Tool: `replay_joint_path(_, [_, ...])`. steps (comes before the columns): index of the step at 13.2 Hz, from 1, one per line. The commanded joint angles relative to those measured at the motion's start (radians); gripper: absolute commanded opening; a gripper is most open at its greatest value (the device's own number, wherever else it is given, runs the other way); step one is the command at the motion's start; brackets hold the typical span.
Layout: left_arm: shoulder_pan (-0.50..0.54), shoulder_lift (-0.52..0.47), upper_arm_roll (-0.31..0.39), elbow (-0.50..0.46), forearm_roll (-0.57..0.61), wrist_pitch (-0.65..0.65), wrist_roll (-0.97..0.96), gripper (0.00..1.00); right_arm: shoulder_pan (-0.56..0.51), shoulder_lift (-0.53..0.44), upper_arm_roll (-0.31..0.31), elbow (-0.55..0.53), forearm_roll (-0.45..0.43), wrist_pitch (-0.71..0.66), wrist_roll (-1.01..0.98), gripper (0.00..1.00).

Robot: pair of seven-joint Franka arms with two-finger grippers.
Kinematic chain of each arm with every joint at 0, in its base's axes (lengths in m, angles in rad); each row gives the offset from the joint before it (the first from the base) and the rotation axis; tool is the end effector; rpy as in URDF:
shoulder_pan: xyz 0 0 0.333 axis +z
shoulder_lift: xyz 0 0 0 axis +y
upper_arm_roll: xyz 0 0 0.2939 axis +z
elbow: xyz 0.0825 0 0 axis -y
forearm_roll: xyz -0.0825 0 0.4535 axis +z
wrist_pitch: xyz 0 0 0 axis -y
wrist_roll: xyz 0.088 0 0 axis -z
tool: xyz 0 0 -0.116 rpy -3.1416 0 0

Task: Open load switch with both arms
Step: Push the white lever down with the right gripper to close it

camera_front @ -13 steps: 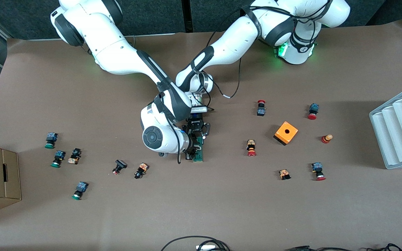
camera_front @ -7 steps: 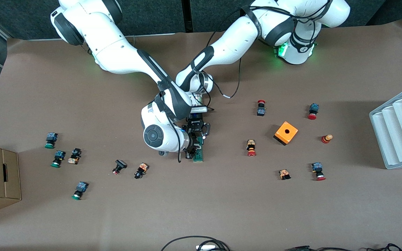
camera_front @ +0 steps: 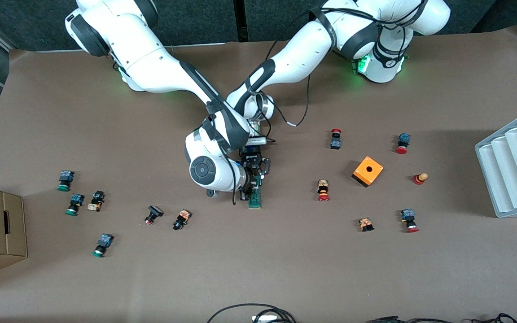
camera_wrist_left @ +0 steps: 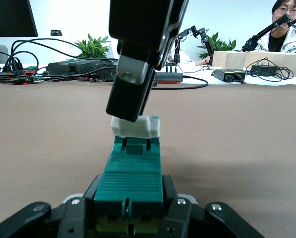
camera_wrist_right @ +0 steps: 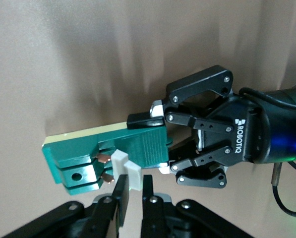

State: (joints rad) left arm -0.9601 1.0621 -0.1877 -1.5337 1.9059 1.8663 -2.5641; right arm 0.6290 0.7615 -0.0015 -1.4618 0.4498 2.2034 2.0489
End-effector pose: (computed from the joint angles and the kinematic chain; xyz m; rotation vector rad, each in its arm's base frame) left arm 0.3611 -0.5892 -0.0301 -2.4326 -0.1048 -1.9287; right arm 0.6054 0.4616 0.1645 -2.0075 2.2702 0.5404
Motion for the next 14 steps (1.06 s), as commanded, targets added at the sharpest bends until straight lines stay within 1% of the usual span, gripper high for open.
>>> replay_joint_path(1, [0.015, 0.067, -0.004, 0.046, -0.007, 0.074, -0.002, 0.51, 0.005, -0.013, 0.005, -0.038, -0.023, 0.029, 0.002, 0.19])
replay_joint_path(4, [0.015, 0.067, -0.004, 0.046, -0.007, 0.074, -0.002, 0.51, 0.009, -0.011, 0.005, -0.058, -0.042, 0.059, 0.004, 0.2])
replay_joint_path(8, [0.015, 0.065, -0.004, 0.046, -0.007, 0.074, -0.004, 0.51, 0.014, -0.008, 0.005, -0.058, -0.043, 0.062, 0.004, 0.2])
replay_joint_path(12, [0.015, 0.067, -0.004, 0.046, -0.007, 0.074, -0.002, 0.51, 0.002, -0.017, 0.005, -0.045, -0.042, 0.047, 0.008, 0.2])
replay_joint_path(14, [0.015, 0.065, -0.004, 0.046, -0.007, 0.074, -0.004, 0.51, -0.02, -0.04, 0.005, -0.037, -0.04, 0.012, 0.005, 0.23])
